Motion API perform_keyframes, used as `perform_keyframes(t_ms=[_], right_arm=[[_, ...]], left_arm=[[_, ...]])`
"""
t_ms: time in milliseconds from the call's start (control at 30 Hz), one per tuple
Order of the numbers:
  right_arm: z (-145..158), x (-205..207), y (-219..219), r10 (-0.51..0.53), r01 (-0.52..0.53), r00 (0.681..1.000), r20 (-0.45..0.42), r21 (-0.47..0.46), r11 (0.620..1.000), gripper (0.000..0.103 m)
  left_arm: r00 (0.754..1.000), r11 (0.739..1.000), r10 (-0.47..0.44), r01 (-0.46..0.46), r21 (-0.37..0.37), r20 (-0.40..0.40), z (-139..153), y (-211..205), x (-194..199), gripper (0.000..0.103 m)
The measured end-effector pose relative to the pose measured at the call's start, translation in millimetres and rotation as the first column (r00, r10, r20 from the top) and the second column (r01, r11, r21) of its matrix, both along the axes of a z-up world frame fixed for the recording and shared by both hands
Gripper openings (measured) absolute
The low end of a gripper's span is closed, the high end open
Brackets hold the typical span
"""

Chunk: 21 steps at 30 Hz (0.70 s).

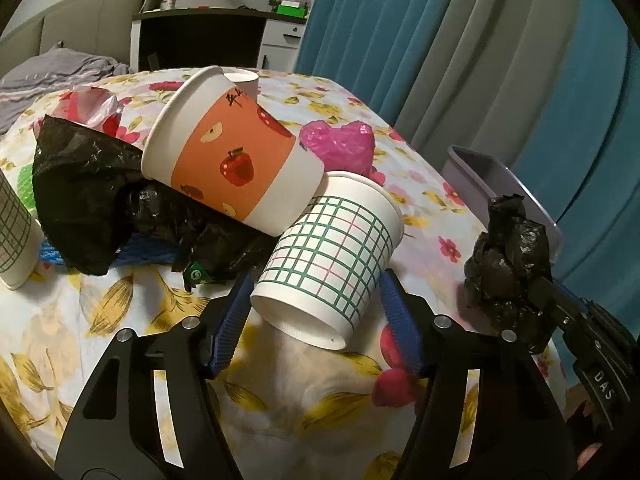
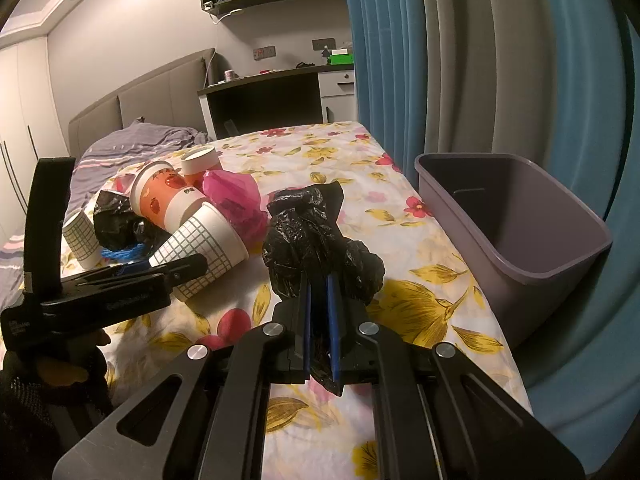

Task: Collect trash
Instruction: 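Grasp the white green-grid cup with the left tool while the right tool holds the black bag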

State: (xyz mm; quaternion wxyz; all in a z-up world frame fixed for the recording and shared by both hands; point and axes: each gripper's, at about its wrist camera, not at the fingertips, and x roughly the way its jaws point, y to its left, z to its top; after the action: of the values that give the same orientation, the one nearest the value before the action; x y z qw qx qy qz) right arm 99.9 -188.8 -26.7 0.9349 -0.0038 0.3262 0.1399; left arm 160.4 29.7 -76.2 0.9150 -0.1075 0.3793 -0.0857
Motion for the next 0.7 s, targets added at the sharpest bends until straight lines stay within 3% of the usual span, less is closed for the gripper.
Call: perform_keyframes(t_ms=[300,700], right_arm=[[2,-1,-10,-0.008,0.008,1.0,0.005,0.009,1.0,0.008],[8,-5,-22,-0.03,0.029,0.999,0.021,0.028,0.999,0.008]], left_arm=[[0.997,0.998,-0.052,0.054,-0.043,0.054,17,-10,-23,0.062],[0.99,0.995,-0.079,0.085,-0.045,0.117,41,-23,-35,0.062]])
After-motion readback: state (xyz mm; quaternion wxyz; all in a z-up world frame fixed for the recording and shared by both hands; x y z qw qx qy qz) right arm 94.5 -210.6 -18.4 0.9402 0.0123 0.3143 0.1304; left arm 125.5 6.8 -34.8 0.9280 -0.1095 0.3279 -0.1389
